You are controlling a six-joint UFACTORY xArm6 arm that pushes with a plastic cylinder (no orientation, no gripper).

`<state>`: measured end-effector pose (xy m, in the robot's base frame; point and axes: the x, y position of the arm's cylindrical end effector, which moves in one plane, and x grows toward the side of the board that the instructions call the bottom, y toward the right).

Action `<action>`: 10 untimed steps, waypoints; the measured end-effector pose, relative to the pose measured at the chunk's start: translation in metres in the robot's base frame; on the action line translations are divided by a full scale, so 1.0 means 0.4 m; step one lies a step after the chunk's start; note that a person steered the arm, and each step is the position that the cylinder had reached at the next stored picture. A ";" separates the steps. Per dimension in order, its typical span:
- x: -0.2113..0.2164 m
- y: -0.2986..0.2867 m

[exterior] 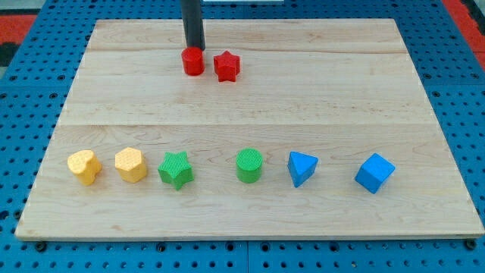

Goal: Place the red circle in between the green blocks

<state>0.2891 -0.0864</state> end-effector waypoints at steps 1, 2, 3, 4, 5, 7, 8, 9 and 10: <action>0.108 -0.003; 0.225 -0.003; 0.229 -0.023; 0.187 -0.068; 0.276 -0.068; 0.335 -0.034; 0.359 -0.033; 0.327 -0.094; 0.372 -0.119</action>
<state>0.4379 -0.1339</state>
